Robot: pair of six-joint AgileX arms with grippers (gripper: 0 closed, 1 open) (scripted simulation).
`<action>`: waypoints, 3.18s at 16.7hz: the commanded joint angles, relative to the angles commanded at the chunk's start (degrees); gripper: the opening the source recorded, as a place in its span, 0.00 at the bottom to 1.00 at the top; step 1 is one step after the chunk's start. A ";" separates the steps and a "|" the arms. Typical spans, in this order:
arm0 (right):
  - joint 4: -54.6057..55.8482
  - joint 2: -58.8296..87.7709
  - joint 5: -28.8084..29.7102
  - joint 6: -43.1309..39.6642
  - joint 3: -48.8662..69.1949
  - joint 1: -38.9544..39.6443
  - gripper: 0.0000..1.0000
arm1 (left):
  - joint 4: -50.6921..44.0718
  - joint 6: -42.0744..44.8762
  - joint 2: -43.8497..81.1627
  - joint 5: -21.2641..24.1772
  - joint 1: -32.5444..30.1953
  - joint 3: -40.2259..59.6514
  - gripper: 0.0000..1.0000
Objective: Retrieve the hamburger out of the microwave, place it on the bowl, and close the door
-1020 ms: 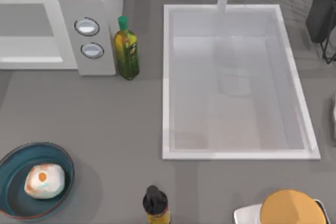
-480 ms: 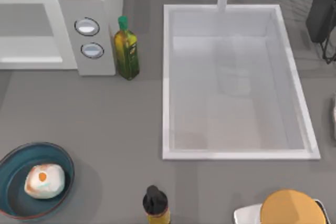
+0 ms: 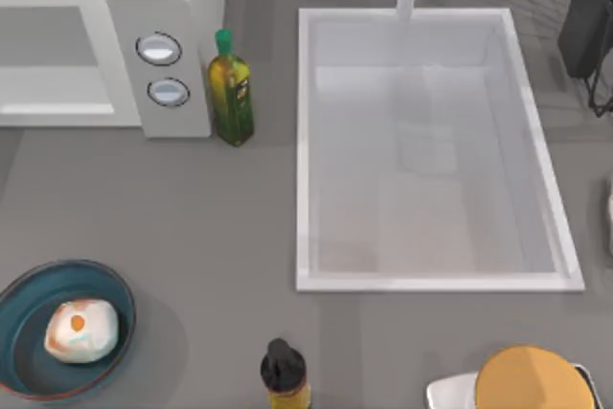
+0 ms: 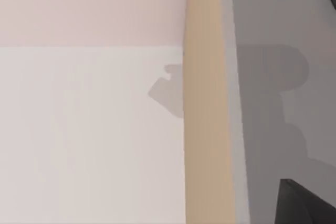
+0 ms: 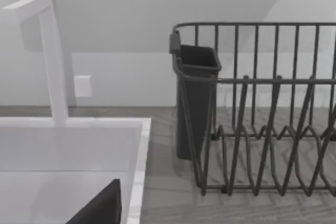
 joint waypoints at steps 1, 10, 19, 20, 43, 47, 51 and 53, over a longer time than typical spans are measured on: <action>0.00 0.00 0.00 0.00 0.00 0.00 1.00 | 0.76 -0.79 -1.31 -0.37 -0.73 -1.35 0.00; 0.00 0.00 0.00 0.00 0.00 0.00 1.00 | 10.15 -10.26 -16.85 -4.55 -9.25 -21.11 0.00; 0.00 0.00 0.00 0.00 0.00 0.00 1.00 | 12.37 -16.57 -23.51 -8.32 -15.55 -27.37 0.00; 0.00 0.00 0.00 0.00 0.00 0.00 1.00 | 13.20 -18.95 -26.43 -9.71 -18.28 -29.62 0.00; 0.00 0.00 0.00 0.00 0.00 0.00 1.00 | 17.29 -49.20 -46.23 -34.16 -55.43 -44.47 0.00; 0.00 0.00 0.00 0.00 0.00 0.00 1.00 | 17.33 -49.16 -45.83 -33.94 -55.24 -44.15 0.00; 0.00 0.00 0.00 0.00 0.00 0.00 1.00 | 20.12 -49.43 -39.13 -34.23 -55.75 -39.87 0.00; 0.00 0.00 0.00 0.00 0.00 0.00 1.00 | 22.47 -49.66 -32.67 -34.49 -56.19 -36.38 0.00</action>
